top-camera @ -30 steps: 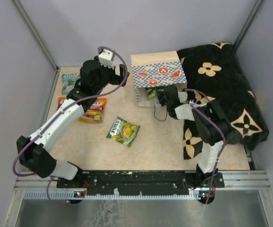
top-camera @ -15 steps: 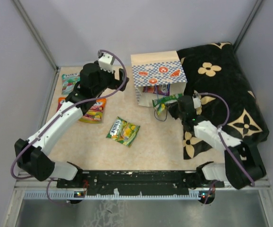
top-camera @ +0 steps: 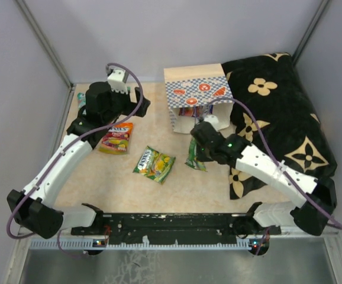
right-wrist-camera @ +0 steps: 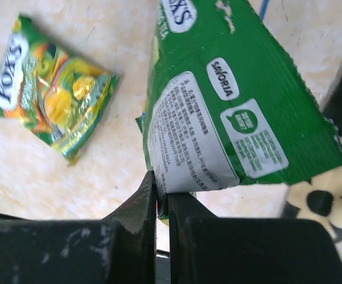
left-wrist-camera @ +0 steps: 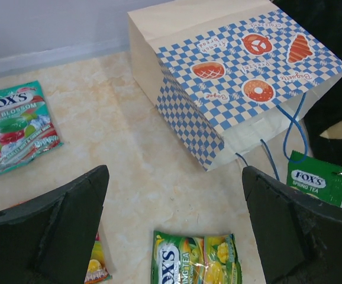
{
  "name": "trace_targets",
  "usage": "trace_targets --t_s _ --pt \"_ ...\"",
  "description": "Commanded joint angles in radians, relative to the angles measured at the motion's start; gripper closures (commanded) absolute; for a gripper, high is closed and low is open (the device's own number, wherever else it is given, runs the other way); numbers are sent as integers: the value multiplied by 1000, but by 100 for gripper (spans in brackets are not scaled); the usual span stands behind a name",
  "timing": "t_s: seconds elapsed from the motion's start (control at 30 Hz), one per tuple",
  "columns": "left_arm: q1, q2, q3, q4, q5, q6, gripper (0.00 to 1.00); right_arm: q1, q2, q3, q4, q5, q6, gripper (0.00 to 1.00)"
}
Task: Take the snacks out of the paper bag
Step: Place the snack at the center of the board.
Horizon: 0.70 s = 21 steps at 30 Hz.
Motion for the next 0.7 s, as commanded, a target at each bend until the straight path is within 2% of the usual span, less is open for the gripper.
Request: trace_targets --t_s 0.0,0.2,0.37,0.5,0.67 --pt "10 -44 -28 -65 32 -36 0 171 105 134 -237 283 -152 100" --pt "12 -111 -68 -130 31 -60 0 361 252 252 -448 625 -150 100" --pt "13 -140 -136 -91 121 -127 0 408 355 330 -555 779 -134 100" --pt "12 -135 -142 -94 136 -146 0 458 482 396 -618 815 -104 100" --pt "12 -140 -134 -100 130 -149 0 519 613 463 -645 762 -91 98"
